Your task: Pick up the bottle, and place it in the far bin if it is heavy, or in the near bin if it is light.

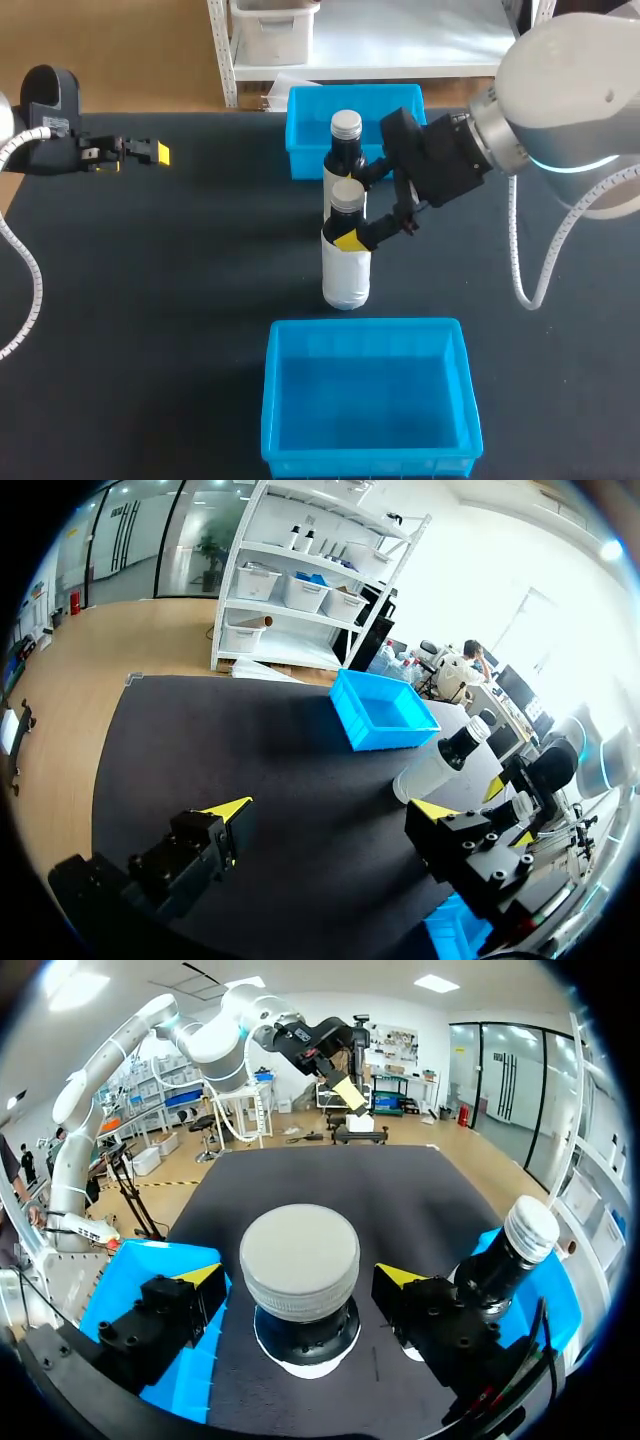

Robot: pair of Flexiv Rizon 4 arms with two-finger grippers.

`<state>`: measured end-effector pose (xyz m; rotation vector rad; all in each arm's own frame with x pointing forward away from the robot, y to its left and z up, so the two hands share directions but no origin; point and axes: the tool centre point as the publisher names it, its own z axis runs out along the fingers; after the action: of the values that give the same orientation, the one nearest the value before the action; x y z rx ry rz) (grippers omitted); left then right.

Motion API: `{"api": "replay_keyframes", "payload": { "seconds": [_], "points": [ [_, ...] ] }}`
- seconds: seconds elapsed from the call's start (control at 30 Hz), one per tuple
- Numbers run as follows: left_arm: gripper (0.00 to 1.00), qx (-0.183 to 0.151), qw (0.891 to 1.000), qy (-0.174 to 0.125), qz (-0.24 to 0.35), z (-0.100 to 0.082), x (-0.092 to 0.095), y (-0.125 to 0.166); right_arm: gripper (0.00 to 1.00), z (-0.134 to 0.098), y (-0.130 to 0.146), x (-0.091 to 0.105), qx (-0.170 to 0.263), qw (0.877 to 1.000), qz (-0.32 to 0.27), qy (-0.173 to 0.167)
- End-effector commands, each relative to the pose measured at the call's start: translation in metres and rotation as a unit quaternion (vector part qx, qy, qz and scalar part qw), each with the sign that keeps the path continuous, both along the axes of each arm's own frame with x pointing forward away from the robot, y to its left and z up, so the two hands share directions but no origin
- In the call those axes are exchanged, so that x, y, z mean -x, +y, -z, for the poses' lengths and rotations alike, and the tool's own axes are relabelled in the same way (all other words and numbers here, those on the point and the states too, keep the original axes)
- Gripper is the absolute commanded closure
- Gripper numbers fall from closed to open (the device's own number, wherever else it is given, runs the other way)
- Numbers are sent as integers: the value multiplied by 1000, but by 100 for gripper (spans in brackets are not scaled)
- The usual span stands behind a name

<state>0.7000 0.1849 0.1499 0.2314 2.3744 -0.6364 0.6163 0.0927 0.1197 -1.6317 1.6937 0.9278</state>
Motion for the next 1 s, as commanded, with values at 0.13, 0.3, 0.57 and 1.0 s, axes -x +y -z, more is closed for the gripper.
{"api": "replay_keyframes", "payload": {
  "seconds": [0.13,0.3,0.57,1.0],
  "points": [
    [0,0,1000,0,0,0,0,0,31,2,1,-1,-4,1000,-1,0],
    [0,0,1000,0,0,0,0,0,33,1,2,-2,-6,1000,-2,0],
    [0,0,1000,0,0,0,0,0,53,1,2,-2,-6,1000,-3,-1],
    [0,0,1000,0,0,0,0,0,100,-8,-6,-3,-7,1000,6,-12]
  ]
}}
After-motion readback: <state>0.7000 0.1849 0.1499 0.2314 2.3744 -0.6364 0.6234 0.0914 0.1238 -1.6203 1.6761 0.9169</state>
